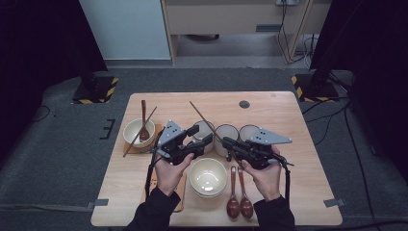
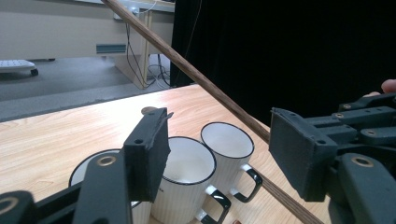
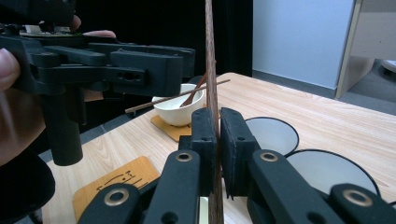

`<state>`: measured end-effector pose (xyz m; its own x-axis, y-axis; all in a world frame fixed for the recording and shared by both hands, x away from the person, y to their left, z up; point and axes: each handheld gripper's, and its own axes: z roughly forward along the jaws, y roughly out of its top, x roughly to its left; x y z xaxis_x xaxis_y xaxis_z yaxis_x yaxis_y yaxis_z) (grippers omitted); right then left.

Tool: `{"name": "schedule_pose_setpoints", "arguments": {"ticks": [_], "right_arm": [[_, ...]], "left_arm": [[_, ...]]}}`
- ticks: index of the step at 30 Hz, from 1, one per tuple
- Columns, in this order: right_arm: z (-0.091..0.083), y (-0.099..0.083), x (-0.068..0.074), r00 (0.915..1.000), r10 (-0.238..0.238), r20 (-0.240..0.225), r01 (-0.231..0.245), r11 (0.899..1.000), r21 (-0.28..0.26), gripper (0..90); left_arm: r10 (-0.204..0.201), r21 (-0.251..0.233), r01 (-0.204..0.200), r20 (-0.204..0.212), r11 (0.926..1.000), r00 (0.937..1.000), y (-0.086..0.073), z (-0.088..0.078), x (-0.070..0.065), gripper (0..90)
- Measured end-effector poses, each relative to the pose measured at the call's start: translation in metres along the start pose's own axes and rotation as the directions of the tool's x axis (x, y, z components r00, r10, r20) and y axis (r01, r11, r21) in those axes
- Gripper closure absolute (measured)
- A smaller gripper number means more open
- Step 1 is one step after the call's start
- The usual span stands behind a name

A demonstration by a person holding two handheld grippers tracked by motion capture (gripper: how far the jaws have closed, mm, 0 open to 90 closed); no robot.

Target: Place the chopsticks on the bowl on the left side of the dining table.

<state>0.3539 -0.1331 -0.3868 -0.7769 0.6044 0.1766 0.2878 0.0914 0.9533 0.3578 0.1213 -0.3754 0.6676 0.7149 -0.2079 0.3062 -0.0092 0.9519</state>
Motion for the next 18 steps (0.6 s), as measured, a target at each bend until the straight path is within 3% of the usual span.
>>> {"name": "schedule_pose_setpoints", "arguments": {"ticks": [18], "right_arm": [[0.0105,-0.0023,0.0084,0.9996,-0.017,-0.020,0.017,1.000,0.019,84.9]], "left_arm": [[-0.036,-0.015,0.037,0.013,0.9992,0.9993,-0.0042,0.0055,-0.0039,53.8]]}}
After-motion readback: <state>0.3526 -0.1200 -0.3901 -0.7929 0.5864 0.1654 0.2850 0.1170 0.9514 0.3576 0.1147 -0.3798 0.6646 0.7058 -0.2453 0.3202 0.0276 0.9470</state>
